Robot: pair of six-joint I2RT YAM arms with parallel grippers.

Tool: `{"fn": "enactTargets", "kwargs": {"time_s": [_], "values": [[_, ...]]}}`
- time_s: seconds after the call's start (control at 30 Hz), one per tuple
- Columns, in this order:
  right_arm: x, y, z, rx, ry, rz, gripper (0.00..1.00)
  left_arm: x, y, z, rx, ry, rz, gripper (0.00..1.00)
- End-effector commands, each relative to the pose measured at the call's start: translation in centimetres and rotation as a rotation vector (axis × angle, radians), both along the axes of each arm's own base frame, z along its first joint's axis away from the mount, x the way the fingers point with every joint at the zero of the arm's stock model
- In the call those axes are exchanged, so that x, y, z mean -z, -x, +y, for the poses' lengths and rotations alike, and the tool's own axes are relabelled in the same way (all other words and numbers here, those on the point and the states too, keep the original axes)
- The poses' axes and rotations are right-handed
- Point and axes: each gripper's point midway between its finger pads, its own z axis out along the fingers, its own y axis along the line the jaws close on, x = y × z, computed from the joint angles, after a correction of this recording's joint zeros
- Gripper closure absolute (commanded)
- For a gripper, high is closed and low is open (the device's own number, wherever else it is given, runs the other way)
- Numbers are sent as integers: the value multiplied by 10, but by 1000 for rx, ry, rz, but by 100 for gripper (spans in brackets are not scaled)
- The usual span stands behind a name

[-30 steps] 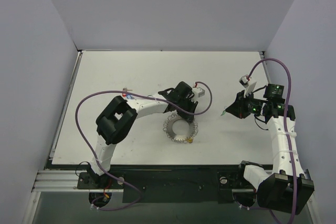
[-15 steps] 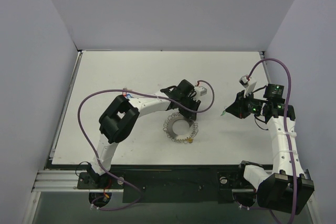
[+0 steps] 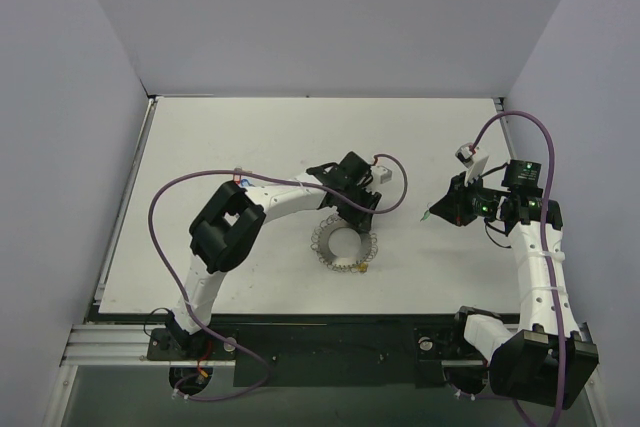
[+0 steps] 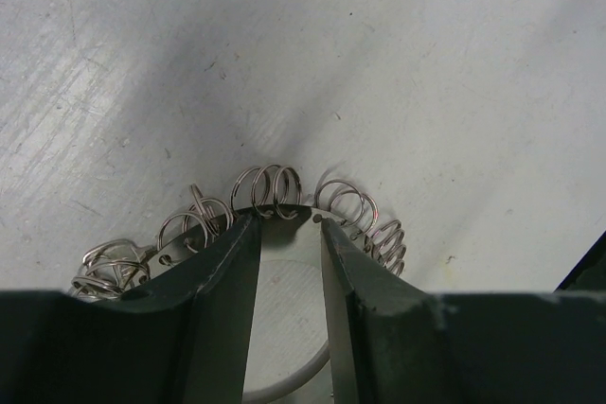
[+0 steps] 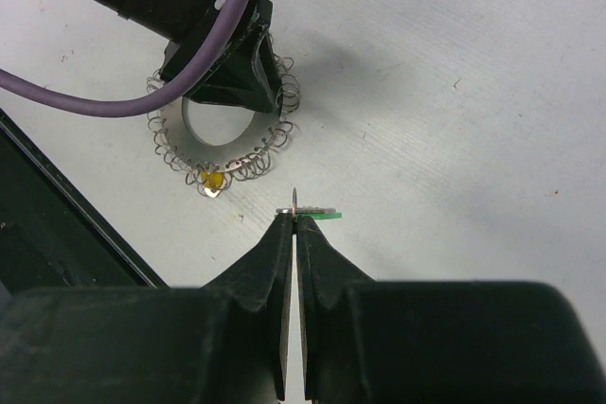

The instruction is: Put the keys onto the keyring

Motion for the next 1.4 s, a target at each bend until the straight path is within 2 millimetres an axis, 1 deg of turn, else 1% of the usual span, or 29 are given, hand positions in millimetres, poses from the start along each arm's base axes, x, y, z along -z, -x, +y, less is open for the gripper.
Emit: {"fn": "enactTargets", "kwargs": {"time_s": [0.0,0.27,0.33,0.57,0.93,1.23,1.37], "values": [[-2,3,2,-17,-17,0,100,-20,-6,-14,2,31,-29,59],[-1,3,2,-16,-18,2,100,-22,-4,-22,20,59,-8,60],[-1,3,2,-15,-16,2,100,-20,-4,-22,19,53,-3,60],[-2,3,1,-14,-15,-1,100,-13,-10,-18,-4,10,-17,60],[0,3,2,-16,-15,3,100,-18,-11,-17,-7,-1,-37,59],[-1,3,2,-16,-15,0,100,-6,-8,-17,2,-22,-6,59],[-2,3,2,-16,-15,0,100,-4,-7,-18,6,-26,4,59]]}}
